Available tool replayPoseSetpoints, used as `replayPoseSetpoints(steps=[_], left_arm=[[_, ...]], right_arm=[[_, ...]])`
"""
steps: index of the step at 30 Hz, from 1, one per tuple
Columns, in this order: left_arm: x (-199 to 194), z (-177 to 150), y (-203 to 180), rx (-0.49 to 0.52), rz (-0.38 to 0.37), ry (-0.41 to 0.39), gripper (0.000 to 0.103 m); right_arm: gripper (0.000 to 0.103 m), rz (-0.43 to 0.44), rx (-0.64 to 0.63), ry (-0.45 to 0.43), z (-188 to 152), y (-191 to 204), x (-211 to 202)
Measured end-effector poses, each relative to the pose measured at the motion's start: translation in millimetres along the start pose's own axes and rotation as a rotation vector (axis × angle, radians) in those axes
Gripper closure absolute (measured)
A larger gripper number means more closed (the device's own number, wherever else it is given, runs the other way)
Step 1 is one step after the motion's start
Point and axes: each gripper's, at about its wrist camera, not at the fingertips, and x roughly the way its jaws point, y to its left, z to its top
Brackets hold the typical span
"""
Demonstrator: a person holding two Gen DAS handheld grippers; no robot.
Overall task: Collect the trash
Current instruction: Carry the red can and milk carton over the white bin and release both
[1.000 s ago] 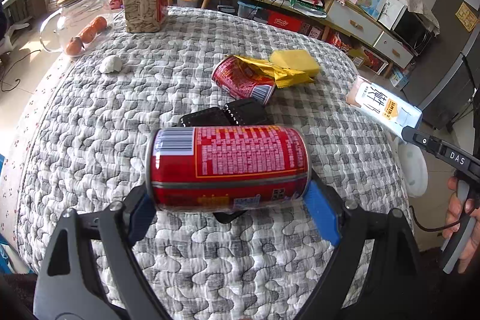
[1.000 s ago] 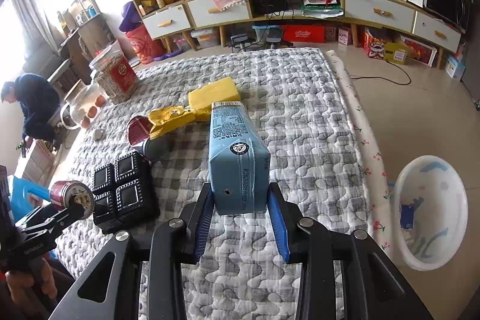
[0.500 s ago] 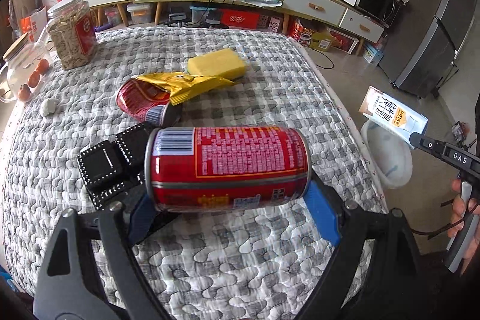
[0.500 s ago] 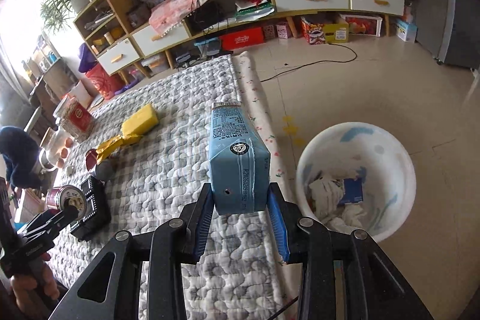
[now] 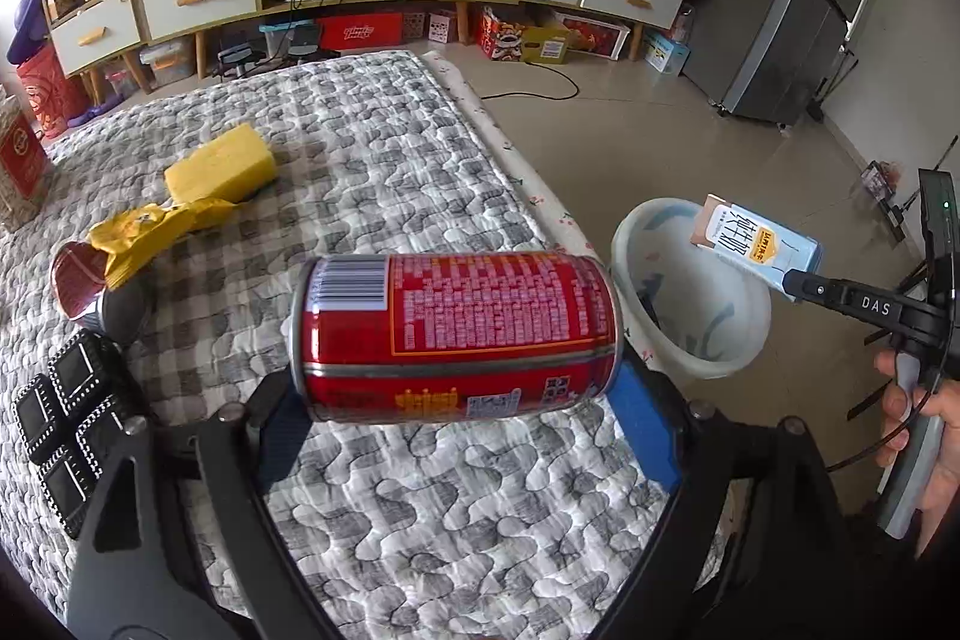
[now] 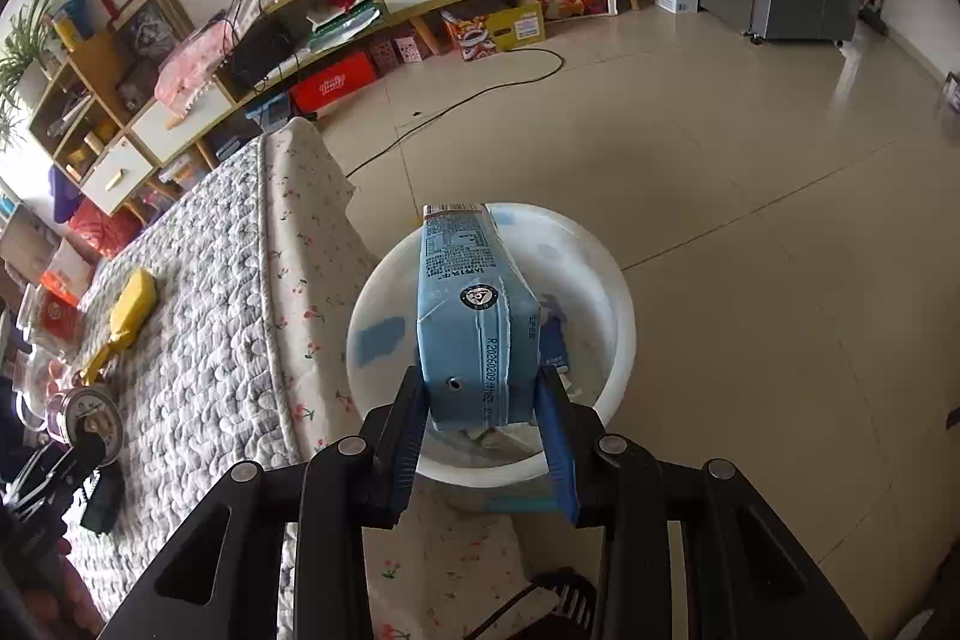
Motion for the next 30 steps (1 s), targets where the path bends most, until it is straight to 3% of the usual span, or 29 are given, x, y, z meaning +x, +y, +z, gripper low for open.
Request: replayPoseSetpoints(steps=[2,5,18,27,30], left_arm=[[9.7,4.4,-14.5,0.022,-0.018,0.011,0.015],[23.2,9.0,-34.4,0.056,-0.038,0.026,0.015],[71.9,16.8,-106.2,0.202,-0.098,0.083,0.015],[99.2,29.1,-126.2,0.253,-0.160,0.089,0.015],[100.4,34.1,-124.3,0.227,-0.160,0.093,0.007]], right_arm=[[0.065,0.000,0.008,0.007,1.7,-7.4,3.1],[0.050,-0.016,0.022,0.013,3.4,-18.0,5.1],[0.044,-0.064,0.044,-0.008,-3.3,-45.6,-13.3],[0.044,-0.085,0.080,-0.013,-8.8,-69.7,-21.2],[0.044,-0.085,0.092,-0.014,-9.1,-73.8,-23.0]])
